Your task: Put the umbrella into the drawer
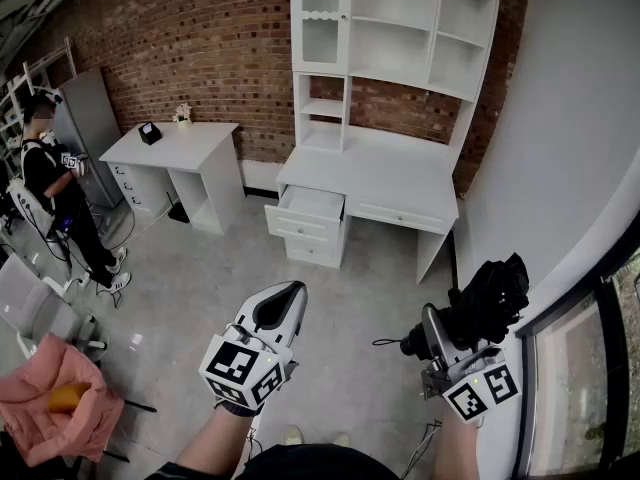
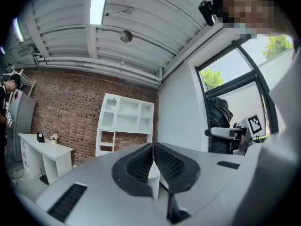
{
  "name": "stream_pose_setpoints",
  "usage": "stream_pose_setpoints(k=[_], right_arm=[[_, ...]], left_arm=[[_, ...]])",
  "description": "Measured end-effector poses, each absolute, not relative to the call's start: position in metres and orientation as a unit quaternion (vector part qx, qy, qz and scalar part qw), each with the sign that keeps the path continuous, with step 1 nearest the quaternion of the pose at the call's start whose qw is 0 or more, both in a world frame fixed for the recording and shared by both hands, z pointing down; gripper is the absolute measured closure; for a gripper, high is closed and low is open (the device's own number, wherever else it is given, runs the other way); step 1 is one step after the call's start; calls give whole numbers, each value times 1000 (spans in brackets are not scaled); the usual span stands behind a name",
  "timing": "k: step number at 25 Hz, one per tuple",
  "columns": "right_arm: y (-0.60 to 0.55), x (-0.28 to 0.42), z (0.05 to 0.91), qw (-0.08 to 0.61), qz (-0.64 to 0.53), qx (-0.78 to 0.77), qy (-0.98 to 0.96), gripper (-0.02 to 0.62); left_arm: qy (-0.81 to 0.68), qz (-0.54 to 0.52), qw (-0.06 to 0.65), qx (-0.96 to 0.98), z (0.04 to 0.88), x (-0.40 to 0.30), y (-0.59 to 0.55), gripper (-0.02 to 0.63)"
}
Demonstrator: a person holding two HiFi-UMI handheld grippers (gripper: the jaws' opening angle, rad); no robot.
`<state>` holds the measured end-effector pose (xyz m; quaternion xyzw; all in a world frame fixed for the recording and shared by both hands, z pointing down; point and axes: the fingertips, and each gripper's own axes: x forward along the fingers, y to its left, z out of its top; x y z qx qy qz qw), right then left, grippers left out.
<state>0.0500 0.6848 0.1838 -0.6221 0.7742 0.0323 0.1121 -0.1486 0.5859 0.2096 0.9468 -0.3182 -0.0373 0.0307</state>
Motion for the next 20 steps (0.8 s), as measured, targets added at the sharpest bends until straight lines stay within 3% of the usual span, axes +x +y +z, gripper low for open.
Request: stream_pose_setpoints(k=[20], right_arm=[[694,67,183,117,17,-615,780,376]], left_arm=[[-323,-36,33,945,209,-134,607,592]])
